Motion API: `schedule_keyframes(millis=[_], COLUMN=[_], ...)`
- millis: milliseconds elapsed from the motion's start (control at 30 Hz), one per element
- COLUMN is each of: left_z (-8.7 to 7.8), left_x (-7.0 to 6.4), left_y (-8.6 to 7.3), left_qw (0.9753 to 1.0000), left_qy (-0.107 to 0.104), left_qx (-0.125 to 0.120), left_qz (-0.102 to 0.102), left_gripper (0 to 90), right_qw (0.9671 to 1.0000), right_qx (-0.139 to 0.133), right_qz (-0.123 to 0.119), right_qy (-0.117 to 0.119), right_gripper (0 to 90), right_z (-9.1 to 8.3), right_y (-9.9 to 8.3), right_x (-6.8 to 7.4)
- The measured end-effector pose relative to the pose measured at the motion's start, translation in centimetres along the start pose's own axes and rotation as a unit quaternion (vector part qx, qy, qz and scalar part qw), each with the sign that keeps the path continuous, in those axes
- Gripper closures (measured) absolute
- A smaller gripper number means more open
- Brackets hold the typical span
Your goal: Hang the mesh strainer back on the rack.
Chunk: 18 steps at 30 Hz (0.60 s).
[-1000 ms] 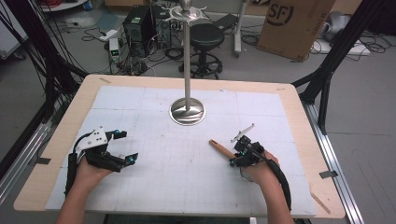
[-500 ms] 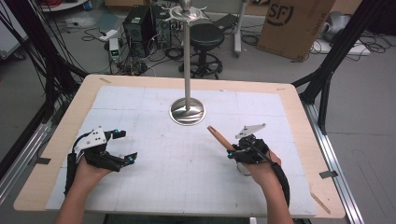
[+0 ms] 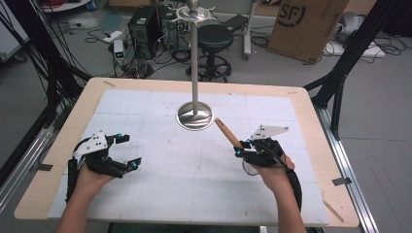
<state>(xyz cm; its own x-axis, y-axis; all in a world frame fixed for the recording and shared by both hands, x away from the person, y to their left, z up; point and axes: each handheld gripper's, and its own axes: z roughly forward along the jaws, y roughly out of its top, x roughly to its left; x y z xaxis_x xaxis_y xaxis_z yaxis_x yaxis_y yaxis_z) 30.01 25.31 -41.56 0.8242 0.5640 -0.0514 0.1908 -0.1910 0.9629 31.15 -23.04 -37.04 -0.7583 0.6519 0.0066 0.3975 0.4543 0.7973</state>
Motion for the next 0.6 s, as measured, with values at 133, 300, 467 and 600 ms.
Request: schedule_keyframes(millis=[133,300,467,600], left_z=[0.0,-0.1,-0.2,-0.2], left_x=[0.0,0.0,0.0,0.0], left_y=[0.0,0.1,0.2,0.1], left_qw=[1.0,1.0,1.0,1.0], left_qy=[-0.002,-0.001,-0.001,0.0], left_qx=[-0.004,-0.006,-0.007,-0.007], left_qz=[-0.002,-0.002,-0.001,-0.002], left_gripper=[3.1,3.1,3.1,3.1], right_qw=[0.9996,0.9981,0.9959,0.9939], right_qx=[-0.026,-0.051,-0.073,-0.094], right_qz=[0.0,-0.011,-0.007,-0.002], right_qy=[0.005,0.033,0.052,0.059], right_gripper=[68.2,68.2,68.2,68.2], right_z=[-0.5,-0.6,-0.7,-1.1], right_y=[0.4,1.0,1.8,2.8], right_x=[-0.2,-0.2,-0.7,-1.2])
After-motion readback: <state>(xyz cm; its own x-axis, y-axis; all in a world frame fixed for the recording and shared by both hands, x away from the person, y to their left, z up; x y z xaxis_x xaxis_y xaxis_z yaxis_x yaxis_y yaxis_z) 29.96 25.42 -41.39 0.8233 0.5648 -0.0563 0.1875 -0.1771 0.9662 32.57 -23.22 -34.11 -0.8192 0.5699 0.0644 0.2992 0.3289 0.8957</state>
